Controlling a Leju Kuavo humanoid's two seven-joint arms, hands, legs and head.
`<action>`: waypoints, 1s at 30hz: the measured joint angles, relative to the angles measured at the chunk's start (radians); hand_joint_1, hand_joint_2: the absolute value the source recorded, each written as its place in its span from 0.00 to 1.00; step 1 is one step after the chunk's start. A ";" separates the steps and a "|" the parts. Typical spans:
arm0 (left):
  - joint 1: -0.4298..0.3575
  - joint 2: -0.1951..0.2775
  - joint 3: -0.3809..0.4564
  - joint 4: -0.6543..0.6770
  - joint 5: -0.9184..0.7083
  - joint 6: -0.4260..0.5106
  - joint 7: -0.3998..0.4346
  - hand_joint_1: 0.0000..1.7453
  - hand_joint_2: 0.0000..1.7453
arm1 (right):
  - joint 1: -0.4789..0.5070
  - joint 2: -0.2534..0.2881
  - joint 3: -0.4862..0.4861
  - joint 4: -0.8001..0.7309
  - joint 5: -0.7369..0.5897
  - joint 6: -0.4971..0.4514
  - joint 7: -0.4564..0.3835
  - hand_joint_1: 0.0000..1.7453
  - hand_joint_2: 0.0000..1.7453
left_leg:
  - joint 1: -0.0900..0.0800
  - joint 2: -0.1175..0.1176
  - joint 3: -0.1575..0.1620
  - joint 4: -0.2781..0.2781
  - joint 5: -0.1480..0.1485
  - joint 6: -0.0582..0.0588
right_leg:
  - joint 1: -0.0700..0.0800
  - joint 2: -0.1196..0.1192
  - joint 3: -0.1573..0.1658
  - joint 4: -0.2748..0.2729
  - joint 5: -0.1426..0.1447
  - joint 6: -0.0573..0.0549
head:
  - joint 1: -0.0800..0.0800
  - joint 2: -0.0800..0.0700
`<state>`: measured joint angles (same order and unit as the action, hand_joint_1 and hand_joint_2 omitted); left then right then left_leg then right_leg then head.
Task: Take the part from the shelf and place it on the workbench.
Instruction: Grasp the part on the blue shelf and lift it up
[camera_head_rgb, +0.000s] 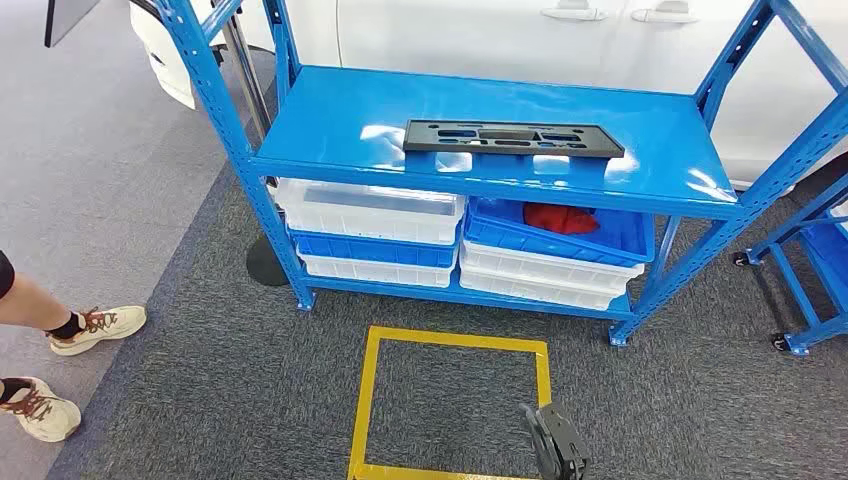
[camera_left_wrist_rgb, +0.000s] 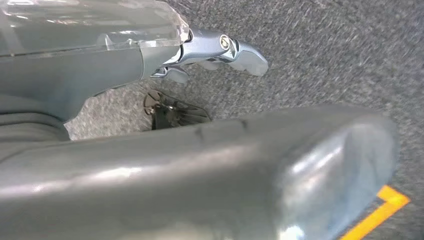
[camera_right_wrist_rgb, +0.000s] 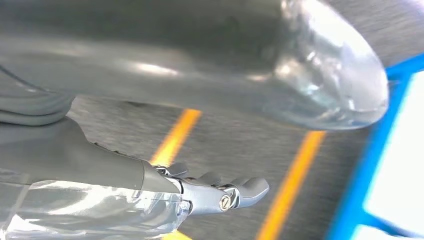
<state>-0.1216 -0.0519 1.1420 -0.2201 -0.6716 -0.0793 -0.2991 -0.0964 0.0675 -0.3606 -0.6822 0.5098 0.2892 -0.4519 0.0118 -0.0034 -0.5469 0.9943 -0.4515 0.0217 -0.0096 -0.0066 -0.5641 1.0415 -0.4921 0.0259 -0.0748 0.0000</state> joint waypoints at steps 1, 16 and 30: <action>-0.001 0.000 0.001 0.000 0.000 0.001 0.000 0.00 0.00 | -0.001 0.000 0.005 -0.015 -0.007 0.005 -0.003 0.00 0.00 | 0.000 0.000 -0.001 0.000 0.000 0.002 | 0.000 0.001 -0.014 0.030 -0.018 0.001 | 0.000 0.000; -0.005 -0.008 0.015 0.000 -0.008 0.005 -0.001 0.00 0.00 | -0.037 0.003 0.113 -0.331 -0.159 0.117 -0.062 0.00 0.00 | -0.012 0.001 -0.004 0.011 -0.006 -0.007 | 0.006 -0.001 -0.001 -0.030 0.036 -0.012 | 0.000 0.000; 0.002 -0.008 0.027 0.000 -0.010 0.013 -0.002 0.00 0.00 | -0.107 0.025 0.282 -0.822 -0.415 0.264 -0.151 0.00 0.00 | 0.008 -0.047 -0.015 0.014 -0.001 -0.029 | -0.007 0.105 -0.019 -0.031 0.050 -0.009 | 0.000 0.000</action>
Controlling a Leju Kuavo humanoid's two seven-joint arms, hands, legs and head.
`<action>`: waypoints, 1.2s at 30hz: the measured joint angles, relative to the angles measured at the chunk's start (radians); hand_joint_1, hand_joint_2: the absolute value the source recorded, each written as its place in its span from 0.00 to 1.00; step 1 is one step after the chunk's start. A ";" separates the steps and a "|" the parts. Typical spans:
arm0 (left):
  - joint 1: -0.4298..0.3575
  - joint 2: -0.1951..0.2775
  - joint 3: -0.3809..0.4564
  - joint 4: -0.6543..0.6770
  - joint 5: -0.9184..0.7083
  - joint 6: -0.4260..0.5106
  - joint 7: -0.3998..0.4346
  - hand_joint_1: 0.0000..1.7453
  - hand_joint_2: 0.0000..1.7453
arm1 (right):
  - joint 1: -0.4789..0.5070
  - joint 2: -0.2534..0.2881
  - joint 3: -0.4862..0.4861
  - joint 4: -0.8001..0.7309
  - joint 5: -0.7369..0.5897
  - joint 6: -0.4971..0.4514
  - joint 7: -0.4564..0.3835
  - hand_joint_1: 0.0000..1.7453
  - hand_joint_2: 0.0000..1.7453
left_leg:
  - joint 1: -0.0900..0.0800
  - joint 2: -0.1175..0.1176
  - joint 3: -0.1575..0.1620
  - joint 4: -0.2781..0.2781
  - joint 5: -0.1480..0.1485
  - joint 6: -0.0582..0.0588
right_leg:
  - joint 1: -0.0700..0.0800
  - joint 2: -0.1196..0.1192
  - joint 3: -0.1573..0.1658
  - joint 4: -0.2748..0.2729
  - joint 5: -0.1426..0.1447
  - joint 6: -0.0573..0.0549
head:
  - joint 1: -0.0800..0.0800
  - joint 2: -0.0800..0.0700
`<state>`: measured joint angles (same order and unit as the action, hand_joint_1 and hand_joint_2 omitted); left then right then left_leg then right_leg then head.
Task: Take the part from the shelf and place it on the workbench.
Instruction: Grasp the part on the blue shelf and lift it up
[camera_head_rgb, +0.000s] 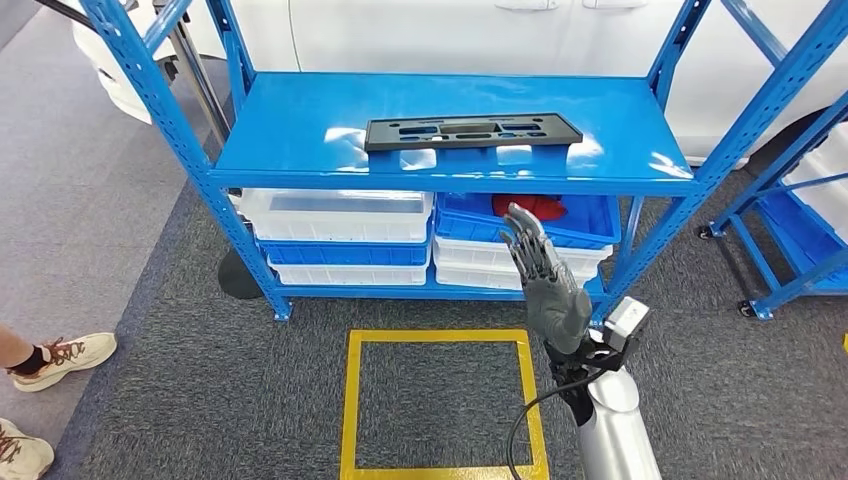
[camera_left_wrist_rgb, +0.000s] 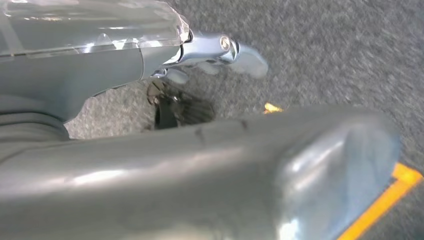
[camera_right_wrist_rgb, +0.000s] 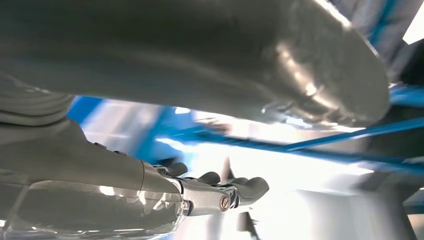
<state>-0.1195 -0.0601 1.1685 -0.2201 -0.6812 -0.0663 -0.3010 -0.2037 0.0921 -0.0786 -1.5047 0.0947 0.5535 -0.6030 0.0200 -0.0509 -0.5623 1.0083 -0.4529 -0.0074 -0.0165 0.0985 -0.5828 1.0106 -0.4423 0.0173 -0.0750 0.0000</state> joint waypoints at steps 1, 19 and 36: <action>-0.001 -0.001 0.000 0.000 0.000 0.000 0.000 0.00 0.00 | -0.005 0.001 0.007 -0.028 -0.018 0.012 -0.006 0.00 0.00 | 0.001 0.011 0.002 -0.004 0.003 0.006 | 0.001 -0.007 -0.002 0.004 -0.003 0.005 | 0.000 0.000; 0.010 -0.003 0.024 0.000 0.003 0.007 0.001 0.00 0.00 | -0.069 0.027 0.121 -0.370 -0.262 0.190 -0.094 0.00 0.00 | -0.009 0.090 -0.024 0.103 -0.087 -0.021 | 0.012 -0.132 -0.004 -0.005 0.007 -0.043 | 0.000 0.000; 0.020 -0.002 0.037 0.000 0.010 0.008 -0.005 0.00 0.00 | -0.061 0.022 0.174 -0.366 -0.243 0.130 -0.094 0.00 0.00 | -0.008 0.060 0.003 -0.010 0.002 0.031 | 0.010 -0.093 -0.106 0.217 -0.112 0.004 | 0.000 0.000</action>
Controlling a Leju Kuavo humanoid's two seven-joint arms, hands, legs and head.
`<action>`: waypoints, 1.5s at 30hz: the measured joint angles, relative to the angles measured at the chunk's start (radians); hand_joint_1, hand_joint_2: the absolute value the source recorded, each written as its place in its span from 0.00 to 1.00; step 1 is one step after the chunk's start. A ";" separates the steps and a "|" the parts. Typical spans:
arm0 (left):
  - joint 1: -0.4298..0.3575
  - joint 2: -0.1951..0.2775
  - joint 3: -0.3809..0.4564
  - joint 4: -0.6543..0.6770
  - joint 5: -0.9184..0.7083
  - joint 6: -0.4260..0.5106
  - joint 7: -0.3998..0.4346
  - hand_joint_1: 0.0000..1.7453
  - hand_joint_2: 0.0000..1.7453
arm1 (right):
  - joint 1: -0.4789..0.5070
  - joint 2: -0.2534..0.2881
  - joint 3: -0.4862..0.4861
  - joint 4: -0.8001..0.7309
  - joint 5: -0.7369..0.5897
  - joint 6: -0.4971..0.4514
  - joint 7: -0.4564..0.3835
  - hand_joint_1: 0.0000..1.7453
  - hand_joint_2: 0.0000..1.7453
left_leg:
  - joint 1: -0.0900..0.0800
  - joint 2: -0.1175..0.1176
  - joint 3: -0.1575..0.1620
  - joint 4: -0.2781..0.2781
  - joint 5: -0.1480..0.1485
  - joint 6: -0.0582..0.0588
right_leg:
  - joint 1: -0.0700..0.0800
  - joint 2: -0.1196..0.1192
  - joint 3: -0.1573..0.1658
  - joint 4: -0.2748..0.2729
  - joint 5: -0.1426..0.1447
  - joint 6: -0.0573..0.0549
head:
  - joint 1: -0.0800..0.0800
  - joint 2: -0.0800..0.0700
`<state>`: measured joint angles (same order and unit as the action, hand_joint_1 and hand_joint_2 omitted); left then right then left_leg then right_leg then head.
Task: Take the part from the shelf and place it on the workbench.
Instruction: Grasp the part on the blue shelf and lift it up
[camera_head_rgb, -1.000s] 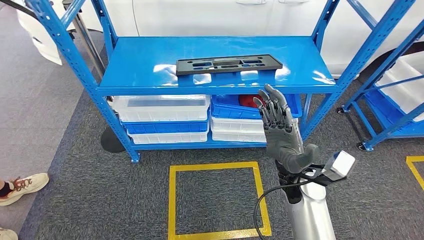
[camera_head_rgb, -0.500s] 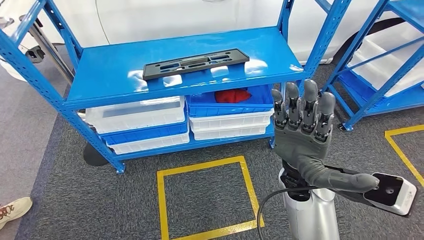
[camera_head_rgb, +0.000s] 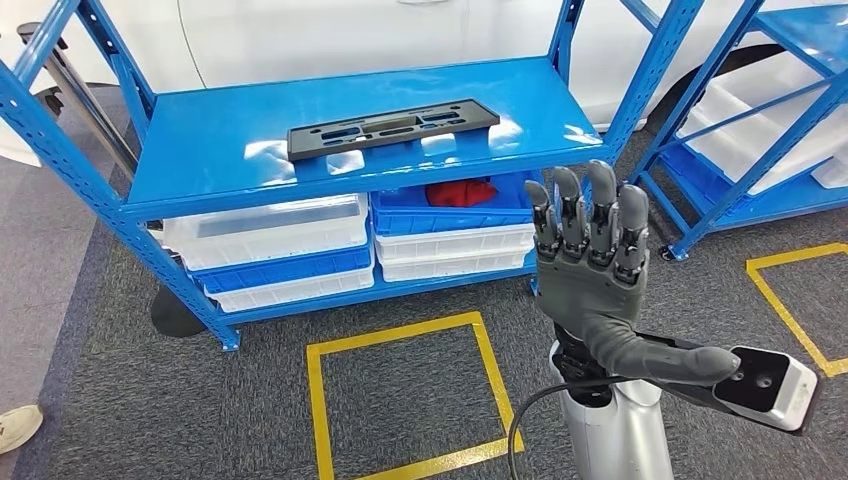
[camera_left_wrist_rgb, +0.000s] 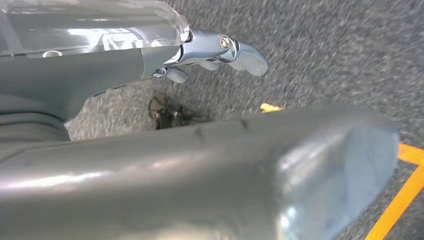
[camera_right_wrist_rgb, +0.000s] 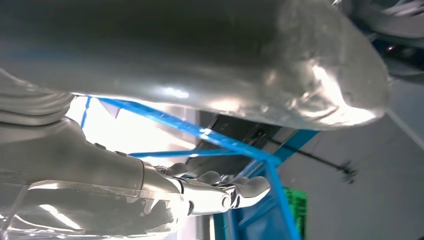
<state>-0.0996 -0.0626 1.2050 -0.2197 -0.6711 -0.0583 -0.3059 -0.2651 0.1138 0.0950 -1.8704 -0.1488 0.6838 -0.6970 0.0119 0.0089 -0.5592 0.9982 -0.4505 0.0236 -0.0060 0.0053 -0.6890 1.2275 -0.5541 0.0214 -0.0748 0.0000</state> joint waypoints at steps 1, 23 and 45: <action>0.000 0.000 0.000 0.000 0.000 0.000 -0.001 0.00 0.00 | 0.003 -0.006 0.012 0.007 0.005 -0.018 0.000 0.00 0.00 | -0.001 0.000 0.000 0.000 0.000 0.000 | -0.001 0.000 -0.027 0.055 -0.017 0.002 | 0.000 0.000; 0.005 -0.003 0.029 0.000 0.028 -0.015 -0.026 0.00 0.00 | -0.024 -0.093 0.211 0.241 -0.029 -0.190 0.127 0.00 0.00 | -0.005 -0.003 -0.017 0.018 0.010 -0.035 | 0.009 0.002 0.129 -0.220 0.092 -0.041 | 0.000 0.000; 0.001 -0.010 0.037 0.000 0.027 -0.027 -0.035 0.00 0.00 | -0.031 -0.145 0.232 0.269 -0.029 -0.219 0.133 0.00 0.00 | 0.001 0.000 -0.024 0.147 -0.119 -0.053 | -0.004 -0.003 0.095 -0.217 0.117 -0.050 | 0.000 0.000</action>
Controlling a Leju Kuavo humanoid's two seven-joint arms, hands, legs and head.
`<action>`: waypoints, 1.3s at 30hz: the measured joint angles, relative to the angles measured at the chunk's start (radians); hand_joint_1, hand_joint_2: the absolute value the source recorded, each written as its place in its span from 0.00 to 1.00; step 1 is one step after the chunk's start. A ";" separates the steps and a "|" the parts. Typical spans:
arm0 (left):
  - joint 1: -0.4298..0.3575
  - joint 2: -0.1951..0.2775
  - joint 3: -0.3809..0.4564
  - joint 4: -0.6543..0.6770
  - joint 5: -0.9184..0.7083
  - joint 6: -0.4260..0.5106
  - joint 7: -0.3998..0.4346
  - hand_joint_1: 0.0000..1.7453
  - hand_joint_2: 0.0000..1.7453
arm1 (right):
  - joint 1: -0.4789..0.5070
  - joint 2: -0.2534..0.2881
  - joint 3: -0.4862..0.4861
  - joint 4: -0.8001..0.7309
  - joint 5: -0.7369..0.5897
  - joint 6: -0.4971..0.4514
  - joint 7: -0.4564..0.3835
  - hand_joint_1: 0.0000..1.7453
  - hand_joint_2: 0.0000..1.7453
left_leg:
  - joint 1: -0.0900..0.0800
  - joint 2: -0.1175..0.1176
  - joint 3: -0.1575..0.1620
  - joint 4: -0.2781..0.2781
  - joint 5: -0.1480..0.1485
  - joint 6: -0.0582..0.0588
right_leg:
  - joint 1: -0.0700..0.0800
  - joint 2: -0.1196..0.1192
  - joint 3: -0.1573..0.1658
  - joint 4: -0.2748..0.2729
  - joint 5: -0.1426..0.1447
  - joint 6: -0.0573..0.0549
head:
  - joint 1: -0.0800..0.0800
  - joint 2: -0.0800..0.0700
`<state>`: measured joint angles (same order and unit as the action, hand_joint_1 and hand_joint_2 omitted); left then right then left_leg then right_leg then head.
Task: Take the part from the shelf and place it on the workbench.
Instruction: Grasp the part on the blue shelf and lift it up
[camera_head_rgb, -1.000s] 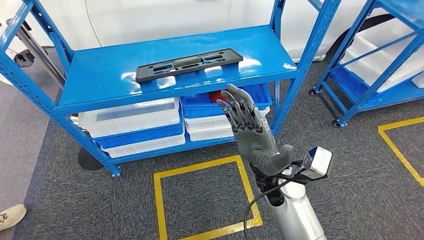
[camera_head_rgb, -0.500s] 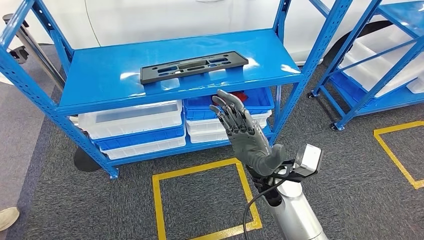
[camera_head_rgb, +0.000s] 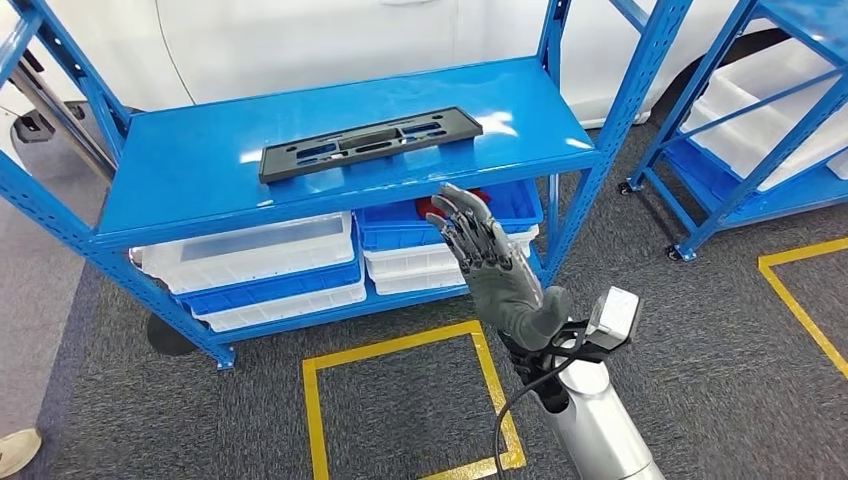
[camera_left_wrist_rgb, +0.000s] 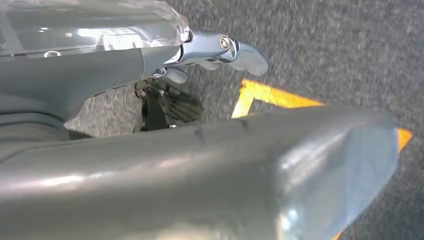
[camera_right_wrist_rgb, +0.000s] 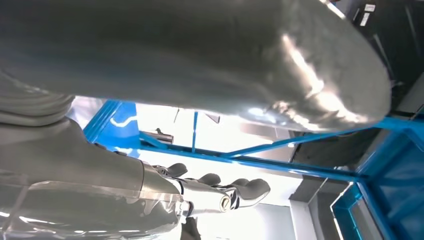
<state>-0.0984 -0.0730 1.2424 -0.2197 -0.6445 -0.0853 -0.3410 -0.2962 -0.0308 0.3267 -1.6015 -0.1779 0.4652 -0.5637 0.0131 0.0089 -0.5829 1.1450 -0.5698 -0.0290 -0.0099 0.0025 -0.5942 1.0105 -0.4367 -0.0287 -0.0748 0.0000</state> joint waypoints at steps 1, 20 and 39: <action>0.001 0.000 0.000 0.000 0.000 -0.001 0.000 0.00 0.00 | 0.000 0.000 0.002 0.001 0.002 -0.005 0.005 0.00 0.00 | 0.000 0.000 -0.043 0.072 -0.023 -0.002 | 0.001 0.000 0.005 0.000 -0.005 -0.003 | 0.000 0.000; 0.008 -0.003 0.009 0.000 0.009 -0.007 -0.008 0.00 0.00 | 0.001 -0.016 0.027 0.060 0.033 -0.036 0.082 0.00 0.00 | -0.005 -0.006 0.066 -0.153 0.092 0.055 | -0.006 0.002 -0.107 0.220 -0.073 0.061 | 0.000 0.000; 0.017 -0.009 0.010 0.000 0.001 -0.018 -0.019 0.00 0.00 | -0.015 -0.039 0.053 0.121 0.024 -0.081 0.121 0.00 0.50 | -0.013 -0.006 -0.064 -0.100 0.155 0.031 | 0.014 0.008 0.109 0.001 -0.092 0.007 | 0.000 0.000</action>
<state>-0.0815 -0.0816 1.2520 -0.2197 -0.6433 -0.1028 -0.3599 -0.3114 -0.0694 0.3793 -1.4801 -0.1536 0.3841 -0.4422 -0.0004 0.0028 -0.6471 1.0447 -0.4153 0.0022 0.0039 0.0103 -0.4856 1.0120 -0.5289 -0.0221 -0.0748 0.0000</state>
